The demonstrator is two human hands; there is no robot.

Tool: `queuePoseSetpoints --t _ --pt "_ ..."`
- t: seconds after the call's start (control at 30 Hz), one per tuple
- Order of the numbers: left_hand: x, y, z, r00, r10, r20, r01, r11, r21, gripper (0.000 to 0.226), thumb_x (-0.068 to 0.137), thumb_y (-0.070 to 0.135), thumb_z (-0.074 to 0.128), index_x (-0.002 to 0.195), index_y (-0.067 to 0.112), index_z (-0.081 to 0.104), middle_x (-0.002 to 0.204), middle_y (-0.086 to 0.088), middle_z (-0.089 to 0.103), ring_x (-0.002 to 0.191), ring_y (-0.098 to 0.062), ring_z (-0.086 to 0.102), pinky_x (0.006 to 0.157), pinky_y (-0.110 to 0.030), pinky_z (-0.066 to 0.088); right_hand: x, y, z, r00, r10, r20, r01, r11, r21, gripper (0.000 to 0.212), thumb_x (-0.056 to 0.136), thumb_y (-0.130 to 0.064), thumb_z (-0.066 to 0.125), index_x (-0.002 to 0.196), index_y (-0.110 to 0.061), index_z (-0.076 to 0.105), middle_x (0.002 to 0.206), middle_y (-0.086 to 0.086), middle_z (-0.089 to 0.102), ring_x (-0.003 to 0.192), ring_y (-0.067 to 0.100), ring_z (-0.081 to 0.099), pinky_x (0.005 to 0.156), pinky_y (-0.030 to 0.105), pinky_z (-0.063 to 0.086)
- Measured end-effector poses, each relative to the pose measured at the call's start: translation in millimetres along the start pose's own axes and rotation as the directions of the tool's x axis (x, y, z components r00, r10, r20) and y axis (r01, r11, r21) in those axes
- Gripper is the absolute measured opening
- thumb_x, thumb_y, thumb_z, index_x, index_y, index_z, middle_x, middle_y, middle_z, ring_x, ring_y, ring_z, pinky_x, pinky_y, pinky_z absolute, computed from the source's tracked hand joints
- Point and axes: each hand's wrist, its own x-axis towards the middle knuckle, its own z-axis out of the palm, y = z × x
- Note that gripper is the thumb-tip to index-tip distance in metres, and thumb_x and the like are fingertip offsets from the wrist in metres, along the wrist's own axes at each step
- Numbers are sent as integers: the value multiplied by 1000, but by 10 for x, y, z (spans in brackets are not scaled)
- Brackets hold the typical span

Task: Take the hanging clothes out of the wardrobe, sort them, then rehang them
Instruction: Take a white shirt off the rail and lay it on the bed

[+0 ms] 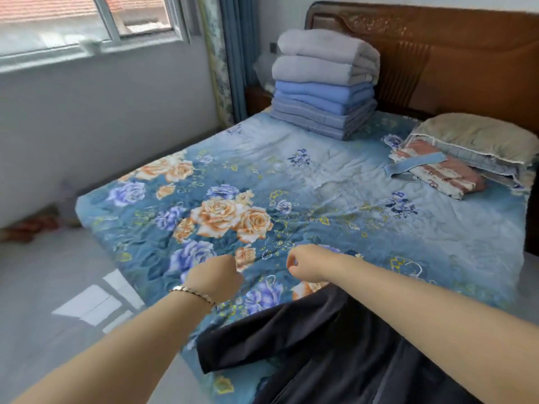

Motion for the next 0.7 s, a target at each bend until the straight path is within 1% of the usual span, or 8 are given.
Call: queuePoseSetpoints --t 0.07,0.17,0.23,0.37,0.5,0.6,0.63,0.7 --pt "-495 -556 -243 996 -44 -77 45 999 14 12 95 24 38 92 20 49 88 -2 52 78 -15 51 77 -25 36 -134 -768 -141 994 -103 -43 103 995 -12 31 93 -17 42 116 -5 60 120 14 62 109 32 58 86 38 51" --pt "-1211 -1404 -556 965 -185 -186 184 983 -21 22 93 27 41 104 18 58 113 -4 60 105 -25 58 84 -28 43 -309 -1958 -277 960 -269 -76 260 959 -115 29 90 -15 44 113 -8 62 117 14 63 106 31 60 89 37 50" --pt "-1683 -1949 -767 924 -291 -247 287 957 -49 26 93 28 41 109 17 59 121 -4 60 113 -26 57 87 -28 43 -447 -2756 -316 917 -388 -96 366 911 -188 28 90 -14 45 110 -11 64 117 12 64 106 30 60 89 33 49" --pt "-2545 -2935 -1077 798 -512 -318 488 858 -159 24 93 28 40 105 17 57 115 -3 61 103 -23 59 82 -29 44 -690 -4187 -264 800 -590 -112 539 787 -300 31 90 -16 43 112 -17 65 119 10 64 109 29 60 89 30 47" --pt "-3433 -3653 -1200 604 -735 -308 685 677 -270 24 95 26 38 107 15 55 112 -4 61 100 -25 58 74 -28 39 -986 -5392 -99 633 -775 0 717 585 -379 30 89 -19 44 108 -15 68 116 7 65 107 29 61 91 32 51" --pt "-4131 -3959 -1200 401 -865 -301 801 490 -343 26 94 27 39 111 15 55 117 -6 61 107 -27 58 78 -29 40 -1355 -6154 30 457 -876 152 825 354 -442 33 96 -17 38 117 -10 62 121 7 60 97 27 56 71 22 45" --pt "-4372 -4022 -1188 328 -898 -293 828 422 -368 26 94 27 39 110 15 56 118 -7 61 108 -27 57 80 -29 42 -1508 -6376 80 397 -897 194 862 292 -414 33 96 -16 38 118 -8 61 121 9 60 96 26 55 71 23 43" --pt "-4854 -4063 -1122 174 -948 -265 866 276 -418 26 94 25 39 109 15 57 117 -7 61 108 -27 57 83 -29 44 -1828 -6774 234 264 -927 267 919 159 -360 32 95 -17 39 116 -6 61 121 10 61 102 26 57 82 27 45"
